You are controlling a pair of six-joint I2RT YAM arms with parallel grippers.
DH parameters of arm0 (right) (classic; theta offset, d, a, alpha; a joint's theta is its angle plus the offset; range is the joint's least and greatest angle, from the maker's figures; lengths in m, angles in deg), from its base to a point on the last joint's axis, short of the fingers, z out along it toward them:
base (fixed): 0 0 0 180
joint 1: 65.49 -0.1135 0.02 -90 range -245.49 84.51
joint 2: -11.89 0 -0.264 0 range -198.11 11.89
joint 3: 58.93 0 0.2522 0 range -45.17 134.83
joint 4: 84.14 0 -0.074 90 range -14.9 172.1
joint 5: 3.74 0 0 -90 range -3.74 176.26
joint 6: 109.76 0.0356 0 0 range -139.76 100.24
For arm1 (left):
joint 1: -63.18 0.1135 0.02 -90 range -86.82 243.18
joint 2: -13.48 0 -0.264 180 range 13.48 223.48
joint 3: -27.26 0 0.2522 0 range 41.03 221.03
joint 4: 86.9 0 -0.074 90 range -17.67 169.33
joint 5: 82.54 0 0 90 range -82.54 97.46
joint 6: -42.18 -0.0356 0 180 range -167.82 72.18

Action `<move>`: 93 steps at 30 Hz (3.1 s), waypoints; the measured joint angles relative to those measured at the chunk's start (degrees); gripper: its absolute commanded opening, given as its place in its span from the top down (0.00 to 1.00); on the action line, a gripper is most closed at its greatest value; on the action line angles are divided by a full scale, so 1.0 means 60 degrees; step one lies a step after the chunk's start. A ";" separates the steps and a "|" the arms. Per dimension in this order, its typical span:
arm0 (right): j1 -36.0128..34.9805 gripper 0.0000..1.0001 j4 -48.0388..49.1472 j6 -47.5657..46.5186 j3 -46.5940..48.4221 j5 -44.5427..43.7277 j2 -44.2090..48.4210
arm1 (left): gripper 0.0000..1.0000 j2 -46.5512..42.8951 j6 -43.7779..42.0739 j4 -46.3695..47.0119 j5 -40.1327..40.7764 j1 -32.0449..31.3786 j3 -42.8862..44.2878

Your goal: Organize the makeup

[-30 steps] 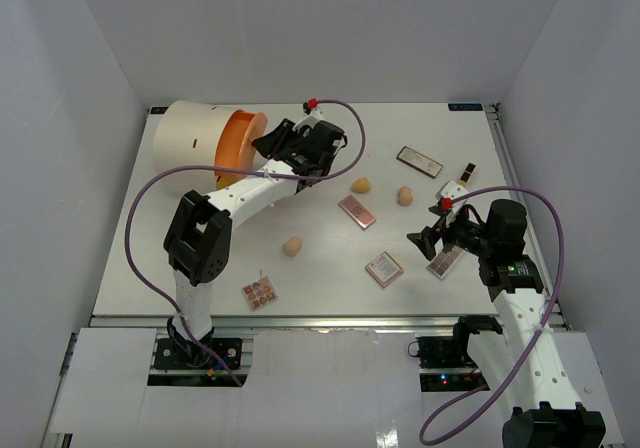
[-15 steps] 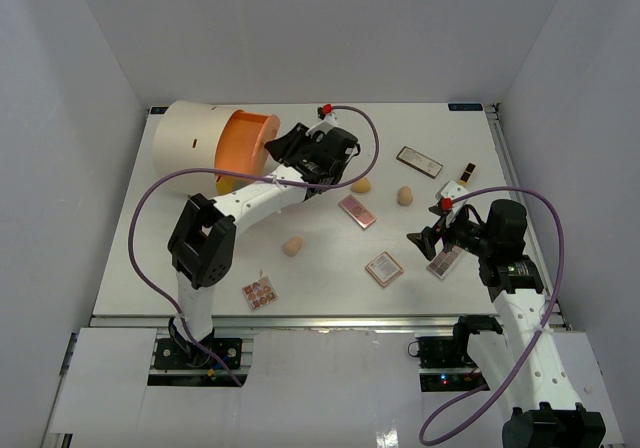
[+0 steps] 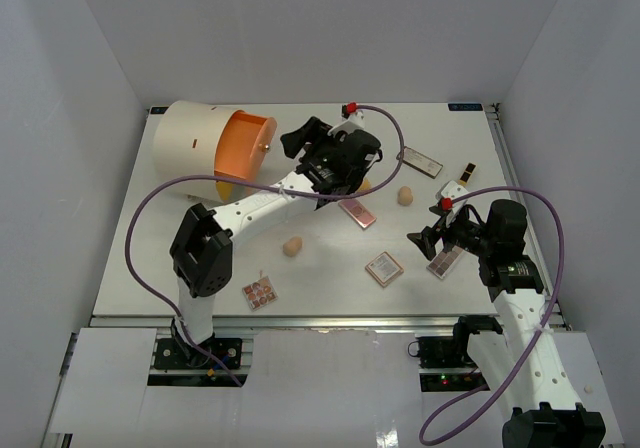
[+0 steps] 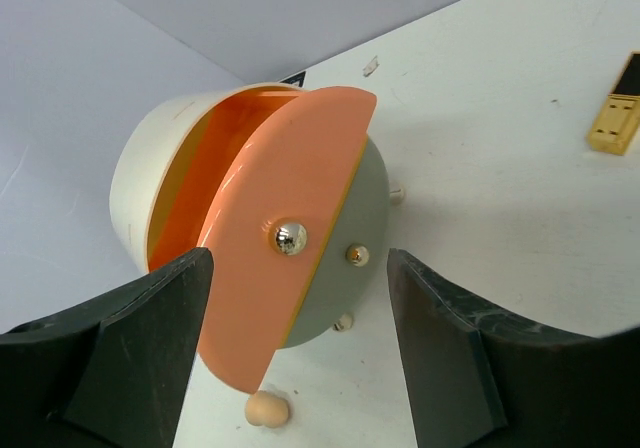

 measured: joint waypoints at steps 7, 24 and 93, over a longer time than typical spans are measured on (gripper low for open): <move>-0.0002 0.10 0.0000 -0.0012 0.0000 -0.0034 0.0000 | 0.15 -0.0867 0.1985 -0.1965 -0.1690 -0.1033 0.0317; 0.0045 0.05 -0.0323 -0.0759 0.0000 0.0918 -0.0417 | 0.15 -0.6727 0.6617 -0.1771 -1.2284 0.1552 -0.8117; 0.0080 0.05 -0.0546 -0.1210 0.0000 0.1247 -0.0208 | 0.86 -0.2599 0.4315 -0.3133 -0.9407 0.5190 -0.0192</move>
